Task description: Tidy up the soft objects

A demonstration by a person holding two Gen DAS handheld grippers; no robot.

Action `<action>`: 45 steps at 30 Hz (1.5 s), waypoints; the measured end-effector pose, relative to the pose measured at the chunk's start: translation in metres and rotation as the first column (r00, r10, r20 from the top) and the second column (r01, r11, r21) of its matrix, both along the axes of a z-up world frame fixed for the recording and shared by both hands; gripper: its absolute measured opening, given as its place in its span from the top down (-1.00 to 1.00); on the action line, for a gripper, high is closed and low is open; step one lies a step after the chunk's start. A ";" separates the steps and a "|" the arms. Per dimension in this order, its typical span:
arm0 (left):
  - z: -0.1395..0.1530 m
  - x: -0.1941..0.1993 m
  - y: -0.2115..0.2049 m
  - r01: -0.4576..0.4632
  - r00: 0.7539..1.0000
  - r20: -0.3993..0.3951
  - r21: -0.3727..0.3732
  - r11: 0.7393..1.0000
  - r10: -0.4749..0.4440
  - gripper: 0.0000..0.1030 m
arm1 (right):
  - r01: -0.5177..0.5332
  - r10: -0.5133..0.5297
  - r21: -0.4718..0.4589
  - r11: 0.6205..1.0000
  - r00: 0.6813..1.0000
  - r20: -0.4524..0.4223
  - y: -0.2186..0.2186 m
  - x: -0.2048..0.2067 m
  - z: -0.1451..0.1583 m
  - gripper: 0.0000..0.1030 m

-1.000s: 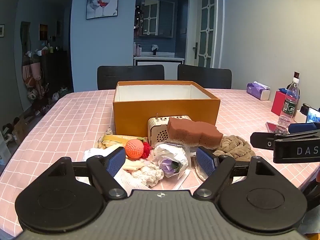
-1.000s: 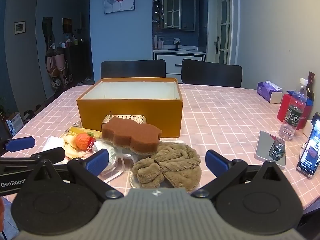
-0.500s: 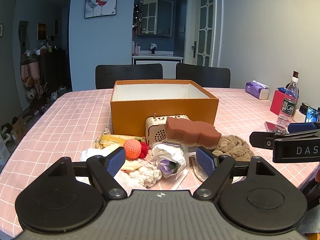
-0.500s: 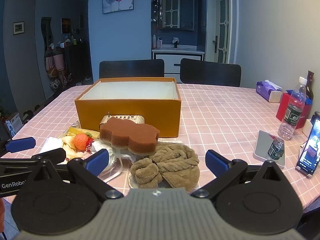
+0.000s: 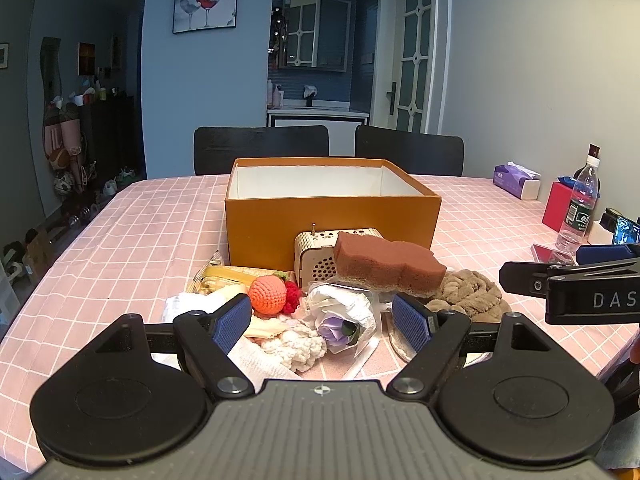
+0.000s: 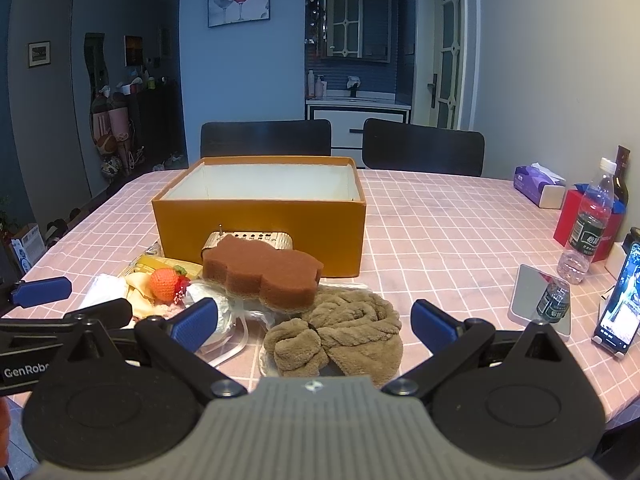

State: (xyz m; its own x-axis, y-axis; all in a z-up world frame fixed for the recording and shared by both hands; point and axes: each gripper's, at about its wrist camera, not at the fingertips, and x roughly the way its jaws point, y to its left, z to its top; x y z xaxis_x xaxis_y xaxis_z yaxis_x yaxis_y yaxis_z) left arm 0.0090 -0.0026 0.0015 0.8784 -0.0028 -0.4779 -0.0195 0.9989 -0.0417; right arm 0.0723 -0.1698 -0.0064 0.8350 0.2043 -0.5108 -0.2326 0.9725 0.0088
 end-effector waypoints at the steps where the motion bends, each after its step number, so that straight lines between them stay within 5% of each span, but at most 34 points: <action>1: 0.000 0.000 0.000 0.000 1.000 -0.002 -0.002 1.000 0.000 -0.82 | 0.000 0.000 -0.001 1.000 1.000 -0.001 0.000 0.000 0.000 -0.95; 45: -0.004 0.000 0.001 -0.003 1.000 -0.009 -0.010 1.000 0.003 -0.82 | -0.005 0.004 -0.008 1.000 1.000 -0.028 0.004 0.006 -0.004 -0.95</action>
